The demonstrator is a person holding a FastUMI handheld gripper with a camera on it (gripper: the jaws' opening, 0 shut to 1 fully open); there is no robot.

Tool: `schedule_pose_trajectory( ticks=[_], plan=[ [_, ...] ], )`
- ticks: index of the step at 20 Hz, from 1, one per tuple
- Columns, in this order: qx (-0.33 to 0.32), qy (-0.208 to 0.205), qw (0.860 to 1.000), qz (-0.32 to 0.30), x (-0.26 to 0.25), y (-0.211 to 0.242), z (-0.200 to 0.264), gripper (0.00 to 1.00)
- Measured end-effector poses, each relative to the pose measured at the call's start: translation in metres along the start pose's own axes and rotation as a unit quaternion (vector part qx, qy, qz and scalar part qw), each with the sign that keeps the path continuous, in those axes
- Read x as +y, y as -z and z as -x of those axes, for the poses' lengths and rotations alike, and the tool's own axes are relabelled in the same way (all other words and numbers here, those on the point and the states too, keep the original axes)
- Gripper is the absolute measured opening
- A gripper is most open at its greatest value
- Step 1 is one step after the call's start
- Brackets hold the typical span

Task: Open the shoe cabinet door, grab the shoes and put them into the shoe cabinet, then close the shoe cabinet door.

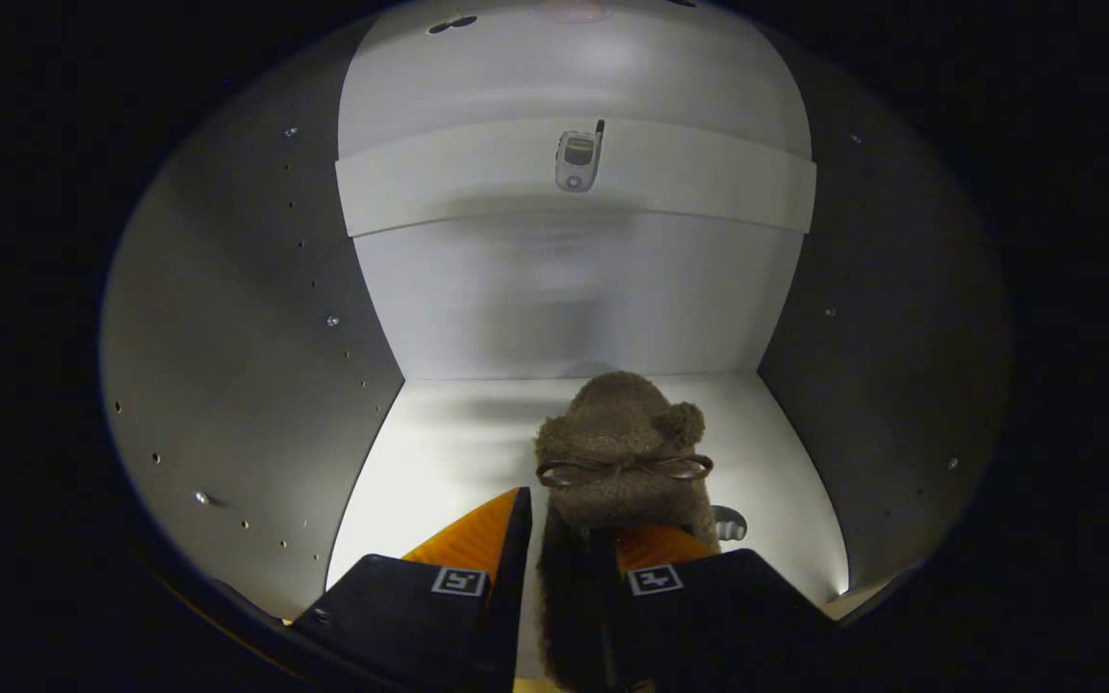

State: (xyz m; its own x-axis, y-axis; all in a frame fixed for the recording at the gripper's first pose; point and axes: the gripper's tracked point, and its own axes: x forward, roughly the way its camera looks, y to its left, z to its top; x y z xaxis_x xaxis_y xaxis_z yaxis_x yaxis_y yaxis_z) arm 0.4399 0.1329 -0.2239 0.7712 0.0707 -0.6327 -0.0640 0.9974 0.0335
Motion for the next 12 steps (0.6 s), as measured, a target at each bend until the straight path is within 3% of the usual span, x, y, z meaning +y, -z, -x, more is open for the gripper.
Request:
schedule_pose_trajectory(
  ticks=[2,5,7,11,12],
  plan=[
    [-0.005,-0.004,1.000,-0.003,0.000,-0.001,0.011,0.39],
    [-0.016,-0.014,1.000,-0.003,0.002,-0.003,0.029,0.55],
    [-0.024,-0.020,1.000,0.001,0.004,-0.003,0.043,0.77],
    [-0.048,-0.035,0.998,0.007,0.010,-0.003,0.077,1.00],
    [-0.057,-0.037,0.998,0.005,0.010,-0.006,0.086,1.00]
  ],
)
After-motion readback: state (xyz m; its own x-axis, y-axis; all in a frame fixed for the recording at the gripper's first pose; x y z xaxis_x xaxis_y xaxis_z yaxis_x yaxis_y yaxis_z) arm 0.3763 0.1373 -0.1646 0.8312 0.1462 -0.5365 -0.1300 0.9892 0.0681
